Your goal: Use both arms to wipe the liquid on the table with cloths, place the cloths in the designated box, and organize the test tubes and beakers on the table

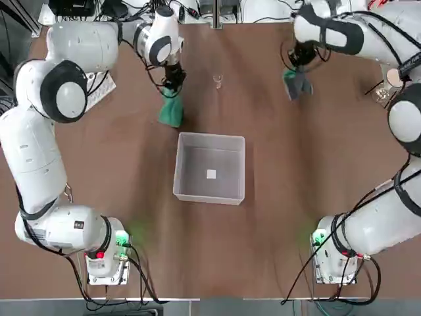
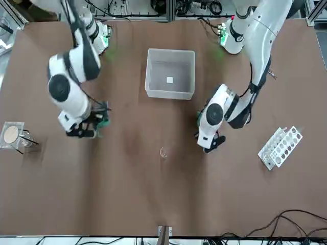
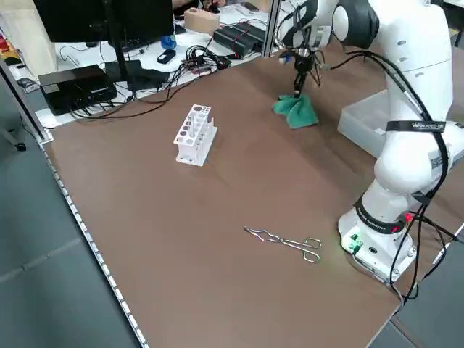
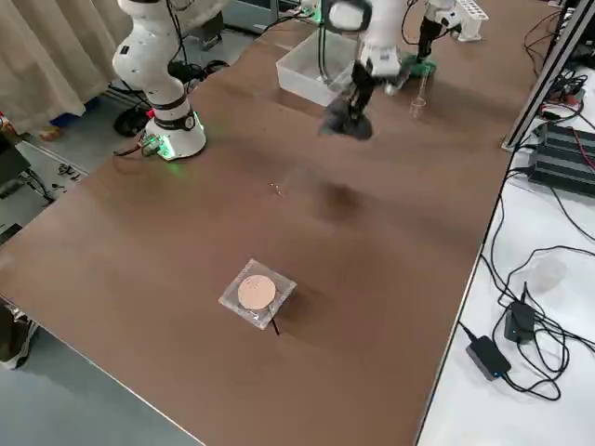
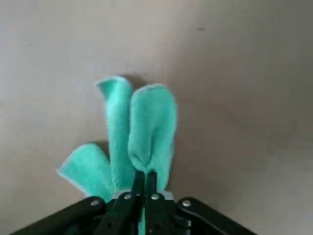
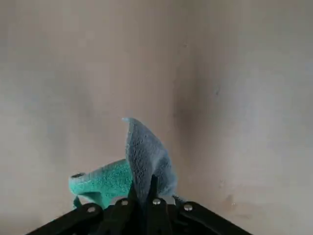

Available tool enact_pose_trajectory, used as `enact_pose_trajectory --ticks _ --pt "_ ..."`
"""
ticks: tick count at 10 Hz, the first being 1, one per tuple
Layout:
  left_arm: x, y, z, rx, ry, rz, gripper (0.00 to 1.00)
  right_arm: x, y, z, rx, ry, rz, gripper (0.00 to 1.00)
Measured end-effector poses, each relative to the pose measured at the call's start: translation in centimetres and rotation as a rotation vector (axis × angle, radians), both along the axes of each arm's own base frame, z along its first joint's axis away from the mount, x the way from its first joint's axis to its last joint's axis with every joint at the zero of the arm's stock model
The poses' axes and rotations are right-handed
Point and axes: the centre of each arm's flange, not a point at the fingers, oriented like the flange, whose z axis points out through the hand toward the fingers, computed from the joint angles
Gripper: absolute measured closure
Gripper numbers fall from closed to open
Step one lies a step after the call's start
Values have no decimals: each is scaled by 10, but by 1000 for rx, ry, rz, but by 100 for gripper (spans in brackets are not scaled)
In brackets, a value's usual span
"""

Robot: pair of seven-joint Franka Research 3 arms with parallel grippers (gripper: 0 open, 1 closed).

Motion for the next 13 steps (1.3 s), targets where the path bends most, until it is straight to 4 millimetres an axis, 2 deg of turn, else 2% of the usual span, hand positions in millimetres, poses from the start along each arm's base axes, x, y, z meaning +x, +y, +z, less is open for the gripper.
enact_pose_trajectory --ticks 1,2,4,5,6,7,8,10,11,13 --pt "-5 -6 25 17 1 -8 96 -6 -30 -28 10 -3 19 93" --pt "-16 -8 54 65 26 -23 96 -15 -51 -49 15 5 24 93" --pt "-61 -26 132 103 89 -47 96 -41 -70 -83 16 37 7 93" --pt "-89 -38 164 102 124 -73 96 -55 -74 -100 19 39 5 93" --pt "-119 -55 182 105 155 -114 96 -72 -77 -117 20 53 9 93" --pt "-147 -74 181 112 181 -168 96 -86 -82 -130 20 75 9 93" --pt "-177 -91 165 132 215 -230 96 -97 -90 -139 21 97 2 93" --pt "-231 -110 123 179 283 -331 96 -113 -110 -149 24 131 -21 93" --pt "-242 -113 106 182 299 -350 96 -119 -124 -151 29 142 -28 93" --pt "-242 -113 87 174 335 -354 70 -123 -172 -148 58 133 6 93"
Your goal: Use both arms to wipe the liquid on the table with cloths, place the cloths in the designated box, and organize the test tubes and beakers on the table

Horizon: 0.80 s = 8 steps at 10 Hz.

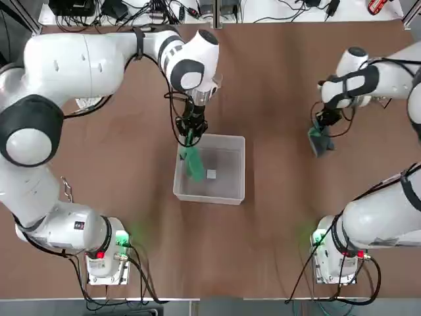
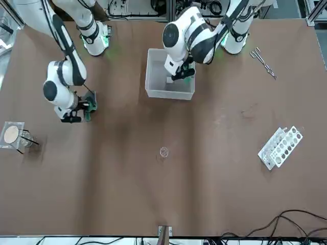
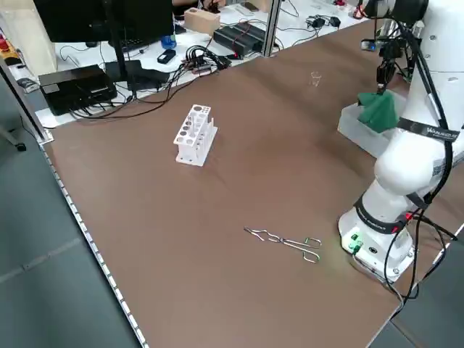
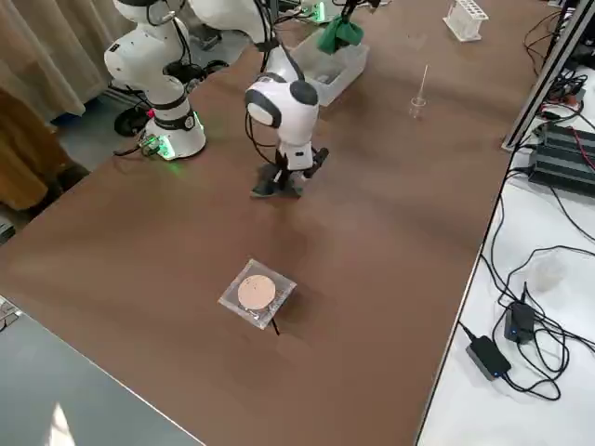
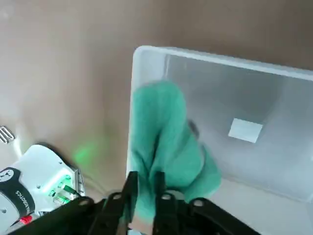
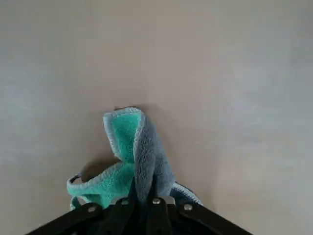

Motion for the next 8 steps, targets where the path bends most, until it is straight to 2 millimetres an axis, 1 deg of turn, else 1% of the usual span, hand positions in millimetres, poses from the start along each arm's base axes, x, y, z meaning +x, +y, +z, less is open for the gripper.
enact_pose_trajectory --ticks 1,2,3,4,5,6,7,8 --pt "4 0 -4 -7 9 6 52 2 -31 4 16 -41 32 93" --pt "12 -1 1 -26 -2 19 39 6 -58 11 20 -98 70 93" --pt "31 -2 18 -62 -33 49 26 13 -74 17 16 -147 102 93" --pt "65 5 40 -100 -76 104 26 20 -72 16 14 -169 127 93" --pt "107 23 60 -144 -113 140 28 28 -56 11 20 -184 161 93" --pt "149 46 72 -190 -135 151 28 36 -28 6 35 -195 207 93" --pt "186 65 76 -244 -147 149 28 39 5 2 57 -193 222 93" --pt "214 74 70 -334 -154 135 28 37 37 -3 74 -183 218 93"
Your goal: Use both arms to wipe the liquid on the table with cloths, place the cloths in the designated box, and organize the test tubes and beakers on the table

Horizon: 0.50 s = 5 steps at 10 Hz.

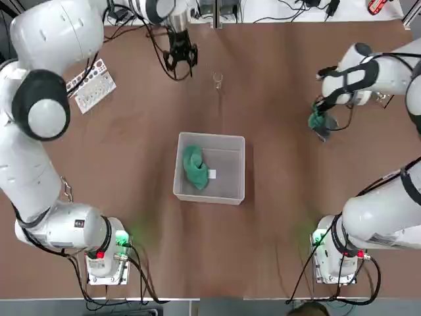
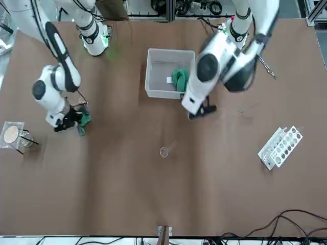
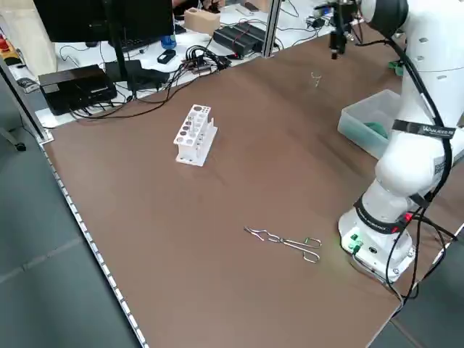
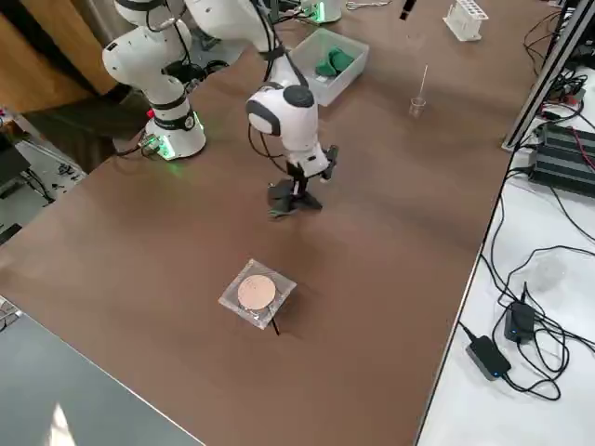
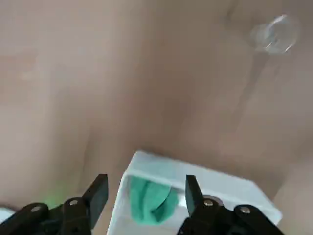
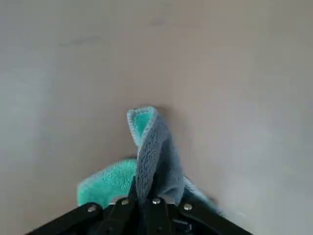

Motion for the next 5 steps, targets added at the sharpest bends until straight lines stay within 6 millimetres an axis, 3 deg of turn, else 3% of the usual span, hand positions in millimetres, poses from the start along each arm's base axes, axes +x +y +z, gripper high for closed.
enact_pose_trajectory --ticks 3,5 --pt "62 -2 -55 -252 -62 0 26 -20 67 -9 -7 38 -63 93" --pt "85 -9 -67 -340 -149 40 27 -45 88 -9 -19 56 -119 93"
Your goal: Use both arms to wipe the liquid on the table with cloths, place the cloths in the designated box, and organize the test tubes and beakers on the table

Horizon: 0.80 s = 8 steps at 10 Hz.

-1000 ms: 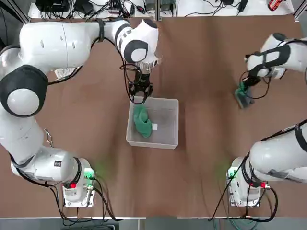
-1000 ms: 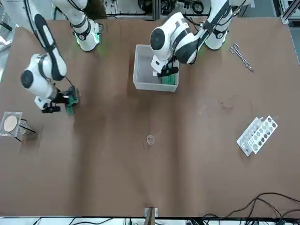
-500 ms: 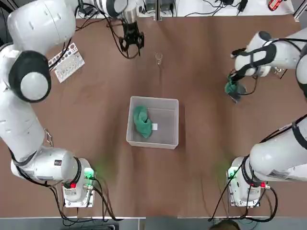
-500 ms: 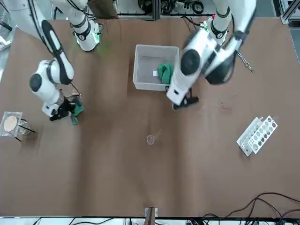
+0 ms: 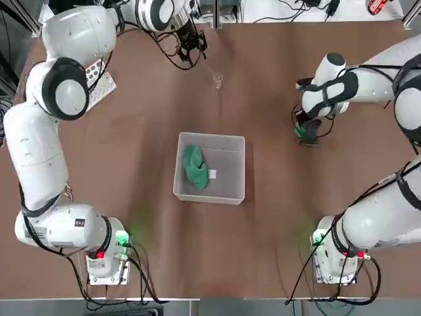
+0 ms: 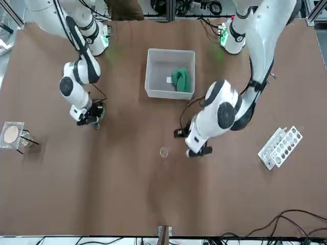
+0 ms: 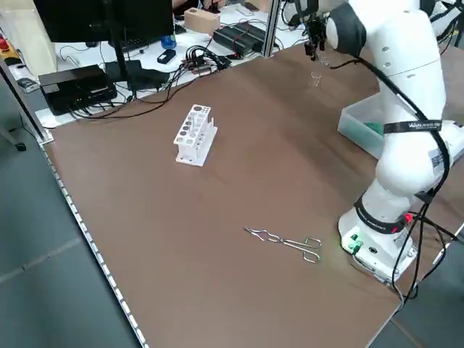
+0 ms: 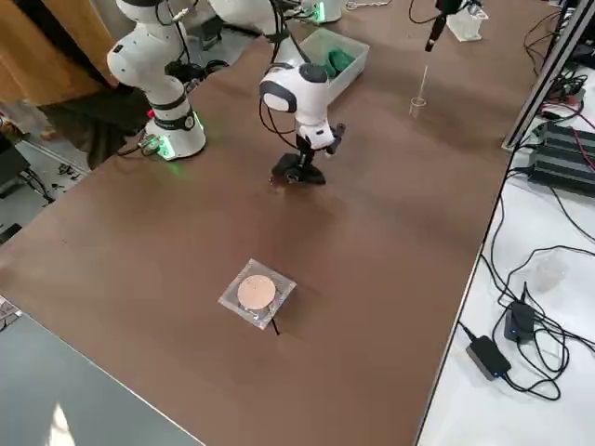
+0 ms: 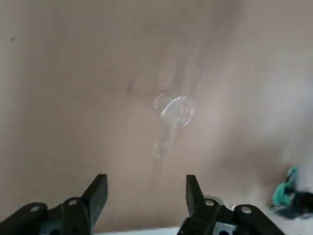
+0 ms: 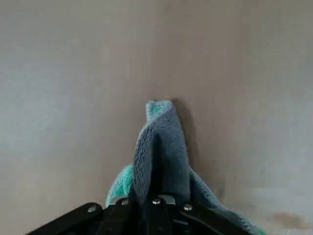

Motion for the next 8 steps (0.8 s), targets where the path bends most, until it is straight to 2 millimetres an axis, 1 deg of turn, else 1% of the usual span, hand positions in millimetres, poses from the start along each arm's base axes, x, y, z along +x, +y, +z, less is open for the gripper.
enact_pose_trajectory --ticks 1,2,3,4,5,6,7,8 --pt "6 -2 2 -26 -32 17 27 -15 1 0 -5 2 -19 93" --pt "6 -4 3 -32 -38 18 29 -28 -4 -1 -8 4 -35 93" --pt "5 -7 -4 -31 -28 14 30 -37 -13 -1 -9 0 -61 93" --pt "3 -11 -17 -29 -7 8 31 -41 -31 -2 -10 2 -95 93" --pt "2 -13 -31 -28 10 4 33 -41 -57 -3 -6 7 -109 93" --pt "2 -12 -40 -28 21 5 33 -40 -92 -3 2 2 -103 93" --pt "3 -12 -46 -31 23 8 35 -40 -130 -2 9 -10 -92 93" --pt "3 -13 -48 -33 23 8 37 -40 -162 1 12 -26 -81 93"
